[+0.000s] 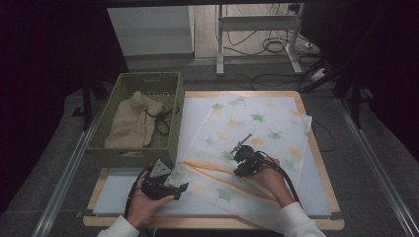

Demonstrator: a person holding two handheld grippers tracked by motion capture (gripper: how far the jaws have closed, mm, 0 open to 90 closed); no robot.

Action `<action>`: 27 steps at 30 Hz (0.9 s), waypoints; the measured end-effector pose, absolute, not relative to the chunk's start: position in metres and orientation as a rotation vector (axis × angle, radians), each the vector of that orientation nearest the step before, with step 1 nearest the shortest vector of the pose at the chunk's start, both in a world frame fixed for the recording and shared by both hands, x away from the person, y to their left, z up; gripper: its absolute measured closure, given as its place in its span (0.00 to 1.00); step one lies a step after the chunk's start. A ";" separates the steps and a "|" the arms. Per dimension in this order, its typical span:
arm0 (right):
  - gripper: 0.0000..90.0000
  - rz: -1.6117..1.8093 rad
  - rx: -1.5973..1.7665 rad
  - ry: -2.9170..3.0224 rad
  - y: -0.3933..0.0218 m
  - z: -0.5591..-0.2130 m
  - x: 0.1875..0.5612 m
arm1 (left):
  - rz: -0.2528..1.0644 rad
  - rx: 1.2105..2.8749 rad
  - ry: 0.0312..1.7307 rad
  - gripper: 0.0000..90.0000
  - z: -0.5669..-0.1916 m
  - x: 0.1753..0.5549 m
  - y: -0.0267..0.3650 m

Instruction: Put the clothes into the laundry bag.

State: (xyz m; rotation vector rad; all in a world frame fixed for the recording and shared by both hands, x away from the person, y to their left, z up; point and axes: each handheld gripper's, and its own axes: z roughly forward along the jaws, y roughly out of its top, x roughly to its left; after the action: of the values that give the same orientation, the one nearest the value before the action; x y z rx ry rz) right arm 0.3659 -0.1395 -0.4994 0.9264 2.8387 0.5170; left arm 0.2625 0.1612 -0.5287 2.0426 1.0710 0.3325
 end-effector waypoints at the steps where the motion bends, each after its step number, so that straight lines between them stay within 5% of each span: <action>1: 0.82 0.513 0.929 2.840 -0.140 -0.499 0.367 | 0.333 2.043 1.071 0.18 -0.529 0.262 0.161; 15: 0.96 0.518 0.954 2.884 -0.142 -0.498 0.377 | 0.334 2.048 1.069 0.18 -0.529 0.263 0.161; 27: 0.97 0.592 0.964 2.872 -0.148 -0.488 0.378 | 0.341 2.044 1.068 0.18 -0.528 0.262 0.162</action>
State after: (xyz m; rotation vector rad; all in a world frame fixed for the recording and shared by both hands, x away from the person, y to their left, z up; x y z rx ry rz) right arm 0.3781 -0.1481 -0.4877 0.9640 2.8725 0.5920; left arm 0.2619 0.1623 -0.5282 2.0442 1.0676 0.3406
